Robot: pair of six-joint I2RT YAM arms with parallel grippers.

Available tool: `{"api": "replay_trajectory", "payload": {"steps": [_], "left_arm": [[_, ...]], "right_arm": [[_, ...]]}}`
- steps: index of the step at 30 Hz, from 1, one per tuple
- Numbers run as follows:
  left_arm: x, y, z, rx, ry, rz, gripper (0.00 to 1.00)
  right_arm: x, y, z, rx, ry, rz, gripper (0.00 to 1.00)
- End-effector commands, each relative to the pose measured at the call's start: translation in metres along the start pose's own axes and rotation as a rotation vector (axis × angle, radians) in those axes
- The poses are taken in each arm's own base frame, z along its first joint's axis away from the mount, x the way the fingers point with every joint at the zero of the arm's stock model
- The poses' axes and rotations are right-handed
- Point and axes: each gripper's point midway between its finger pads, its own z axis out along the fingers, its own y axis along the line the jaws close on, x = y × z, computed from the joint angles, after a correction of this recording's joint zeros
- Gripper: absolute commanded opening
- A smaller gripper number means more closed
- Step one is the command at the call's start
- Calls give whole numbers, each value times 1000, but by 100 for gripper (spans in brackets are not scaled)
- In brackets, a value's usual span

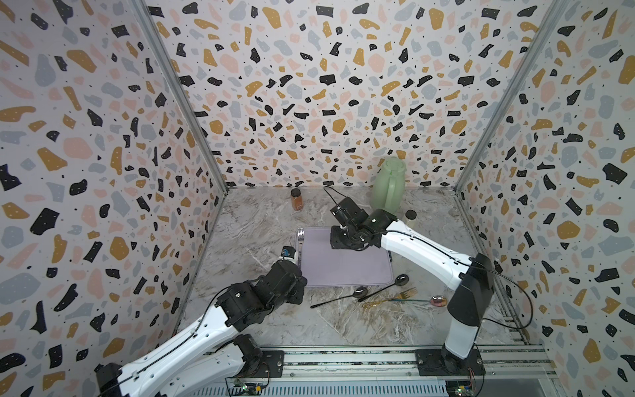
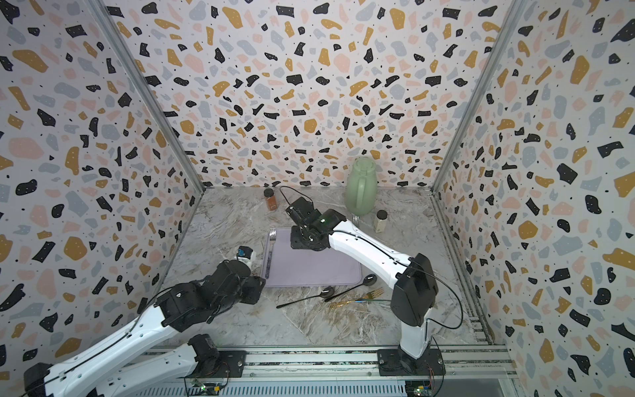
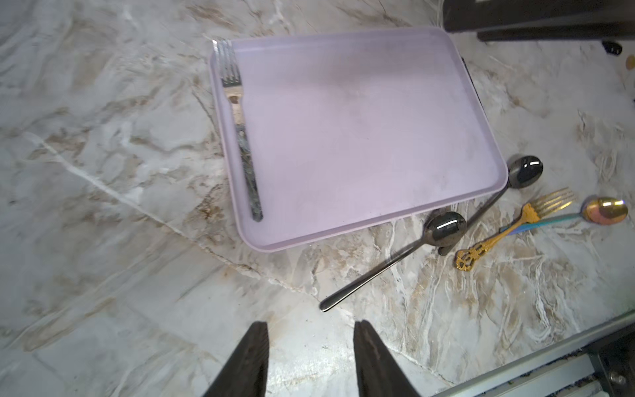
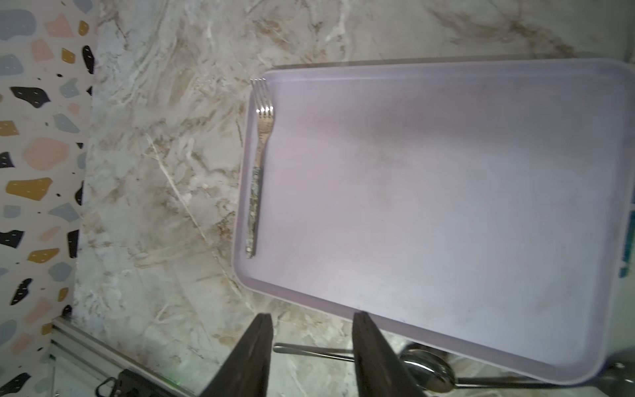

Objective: Set the spoon and fork side by side
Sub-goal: Pick up the spoon from the center of the board.

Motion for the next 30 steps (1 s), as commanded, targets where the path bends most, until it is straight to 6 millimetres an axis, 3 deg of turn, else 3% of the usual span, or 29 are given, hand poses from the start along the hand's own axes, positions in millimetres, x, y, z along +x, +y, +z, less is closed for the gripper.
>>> {"api": "replay_trajectory", "payload": {"steps": [1,5,10,18,30], "left_arm": [[-13,-45,17,125,-42,106,46],[-3,-84,49,172,-17,287,47],[24,-98,89,200,45,429,49],[49,-100,115,220,99,590,52],[68,-96,144,183,206,645,51]], "right_arm": [[6,-27,-24,34,-37,-58,45],[31,-63,-36,80,-41,-68,47],[50,-91,-46,100,-62,-116,55],[68,-114,-44,138,-67,-176,55],[75,-122,-39,136,-65,-193,54]]}}
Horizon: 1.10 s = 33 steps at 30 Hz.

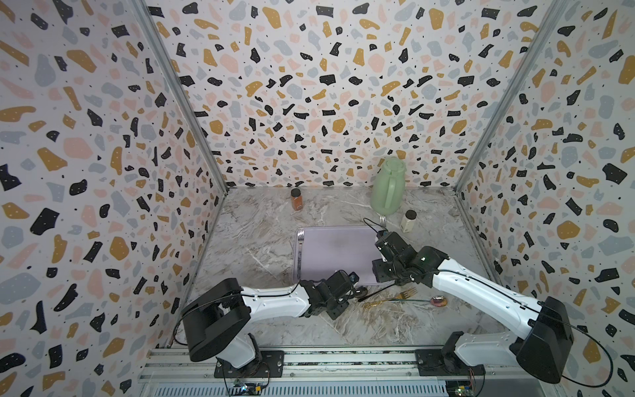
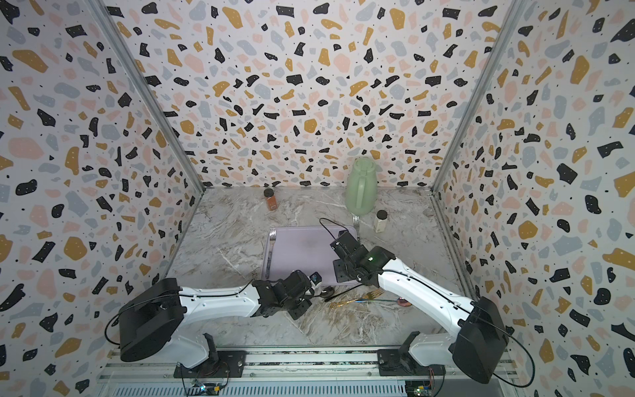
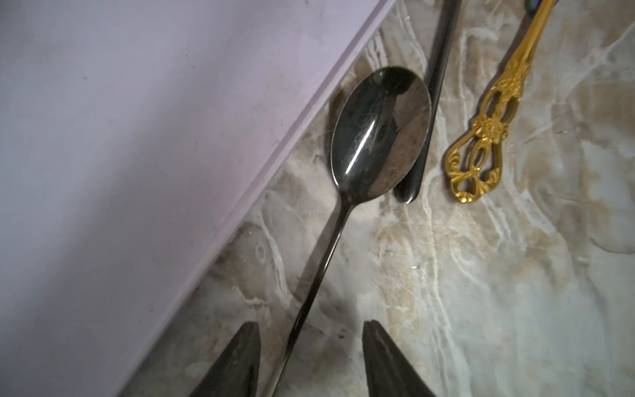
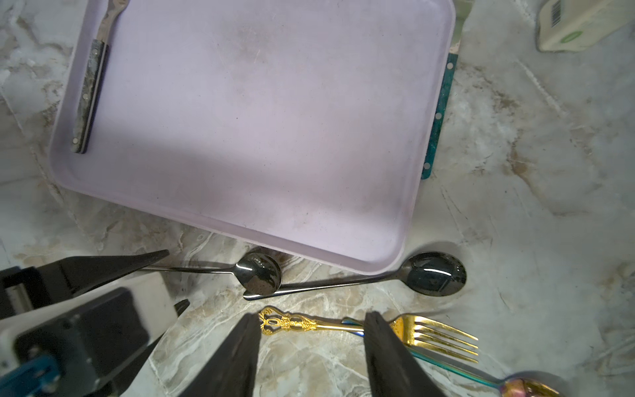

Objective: Set the spoon and fork side by side
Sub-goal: Pick up the spoon from the center of the board.

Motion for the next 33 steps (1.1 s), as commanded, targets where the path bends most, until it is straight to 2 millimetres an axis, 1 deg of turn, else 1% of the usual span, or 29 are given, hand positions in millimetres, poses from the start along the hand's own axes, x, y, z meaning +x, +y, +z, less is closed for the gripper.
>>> {"api": "replay_trajectory", "payload": {"steps": [1,4,7,16,22,23,24,27,30,33], "left_arm": [[-13,-3,2,15,-22,15,51],[-14,-6,6,33,-15,9,50],[-13,-8,11,41,-2,8,47],[-6,-19,11,102,24,10,23],[-5,-28,7,135,19,16,11],[-5,-29,7,138,19,18,10],[0,-29,6,135,39,20,9],[1,-29,3,130,36,12,7],[-3,-32,-1,144,18,8,4],[-11,-36,-13,160,-3,10,4]], "right_arm": [[-3,-5,-7,6,-33,-3,54],[-2,-7,-6,8,-29,-9,54],[-1,-8,-6,9,-29,-8,54],[1,-12,-7,12,-32,3,53],[2,-13,-7,12,-28,8,53],[2,-13,-6,12,-28,9,53],[1,-13,-7,12,-28,10,53],[2,-13,-6,12,-26,11,53],[3,-13,-6,13,-24,16,52],[3,-13,-7,9,-26,19,52]]}}
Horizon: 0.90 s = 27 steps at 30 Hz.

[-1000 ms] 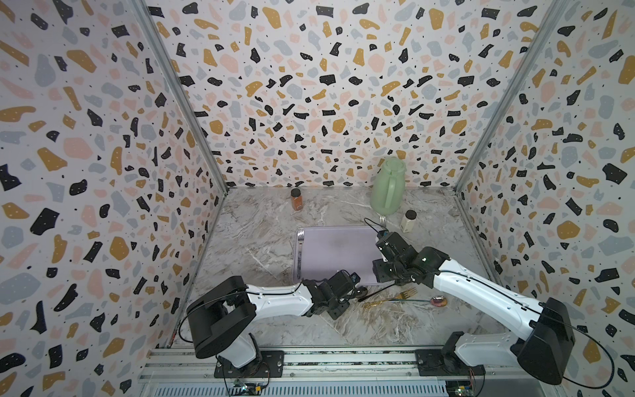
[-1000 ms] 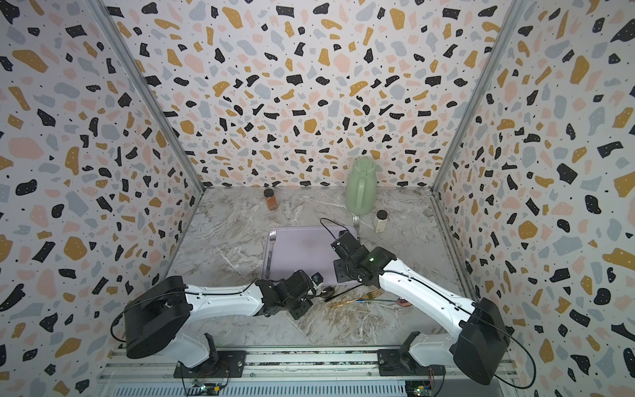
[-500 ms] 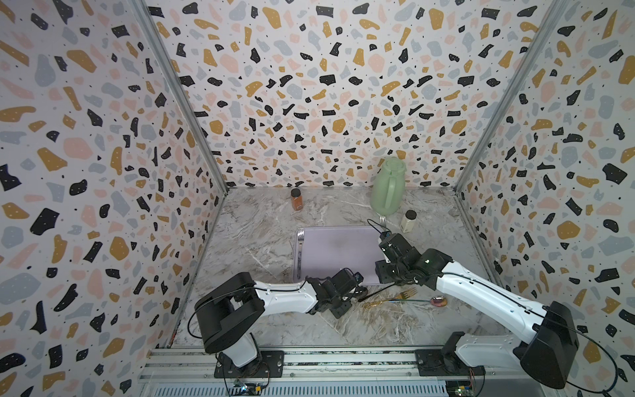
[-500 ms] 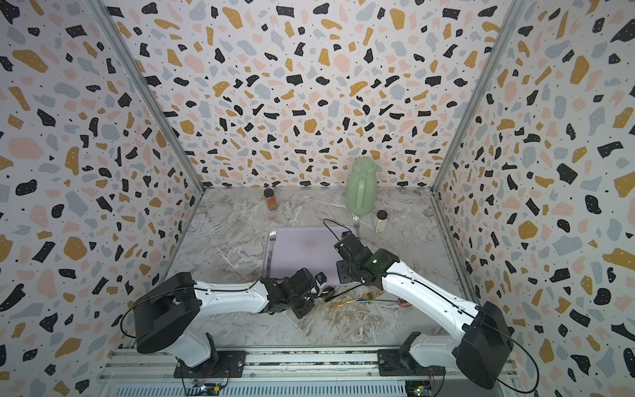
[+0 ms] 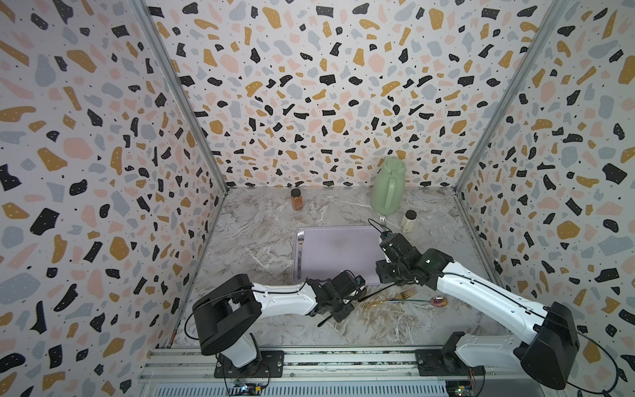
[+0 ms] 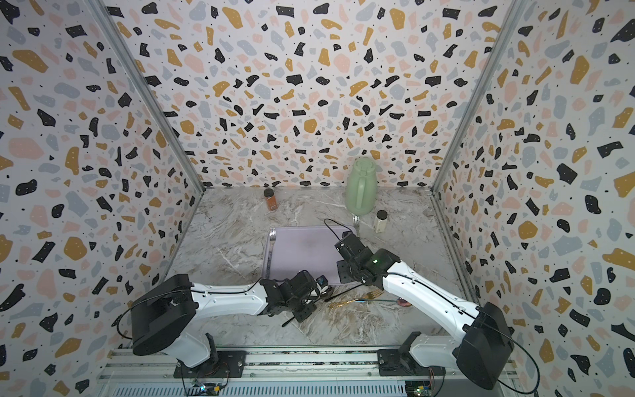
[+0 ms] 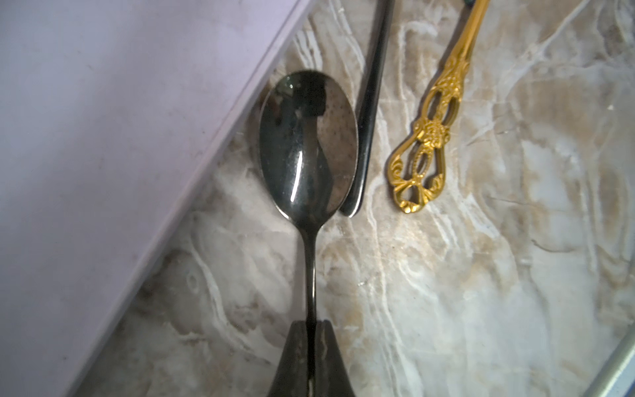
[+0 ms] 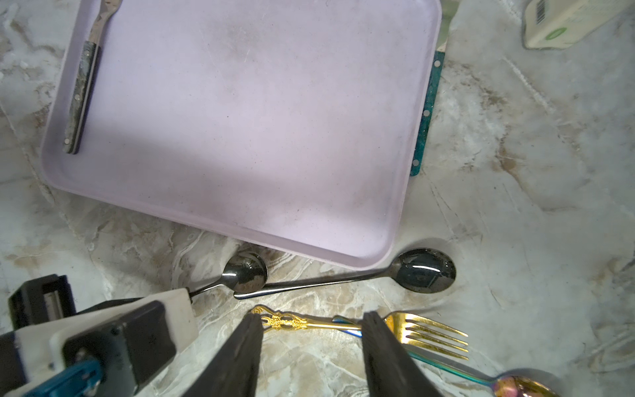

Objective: Set the spoon and fork side by side
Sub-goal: Pick up the spoon from the center of the board, then place the spoon on the tray.

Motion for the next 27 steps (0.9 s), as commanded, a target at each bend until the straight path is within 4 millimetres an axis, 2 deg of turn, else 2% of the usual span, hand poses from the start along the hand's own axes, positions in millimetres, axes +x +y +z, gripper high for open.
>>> {"api": "replay_trajectory", "payload": {"steps": [1,4,8,12,16,21,24,27], "left_arm": [[-12,-11,-19,41,-45,-5,3],[-29,-13,-41,47,-117,-25,1],[-51,7,-72,-46,-189,-74,0],[-68,41,-98,-148,-240,-164,0],[-78,94,-114,-249,-302,-324,0],[-81,160,-116,-350,-330,-502,0],[-76,194,-106,-412,-312,-590,0],[-70,220,-90,-426,-294,-673,0]], "right_arm": [[-1,-3,-6,1,-20,10,52],[-2,-4,-9,0,-30,14,52],[-2,-8,-13,9,-42,30,52],[0,-17,-15,25,-40,79,53],[6,-29,-16,48,-29,138,54],[14,-38,-9,54,8,183,53],[17,-43,-6,54,24,191,53],[19,-47,-3,57,39,188,53]]}}
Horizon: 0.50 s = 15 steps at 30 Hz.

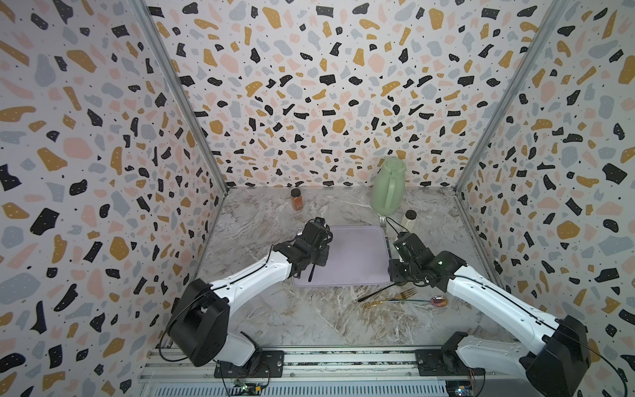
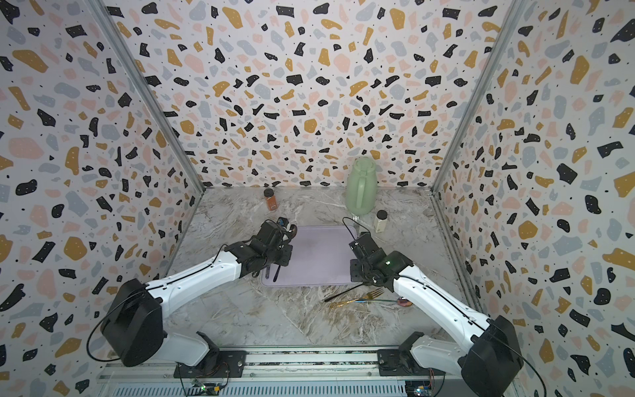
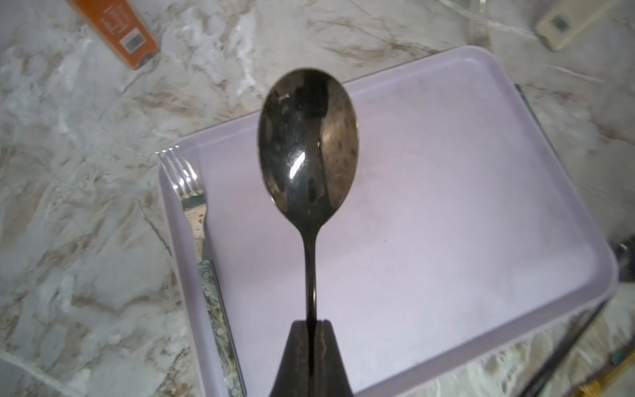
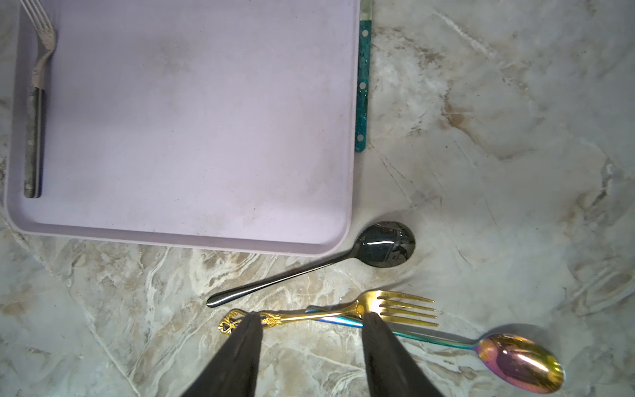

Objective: Set the spoon and fork side by side
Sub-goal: Place the spoon on the tray.

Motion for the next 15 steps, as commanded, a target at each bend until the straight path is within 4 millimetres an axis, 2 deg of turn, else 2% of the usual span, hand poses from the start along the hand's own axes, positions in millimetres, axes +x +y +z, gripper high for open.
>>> {"api": "replay_trajectory", "payload": {"steps": [1,4,9,15], "left_arm": [[-17,16,20,-30,-29,-103,0],[-16,26,41,-64,3,-127,0],[-11,35,63,-72,38,-155,0],[-1,38,77,-64,73,-181,0]], "right_arm": [[6,-7,0,6,32,1,53],[7,-13,4,11,48,11,52],[10,-22,9,15,77,23,52],[14,-29,15,13,110,43,51]]}}
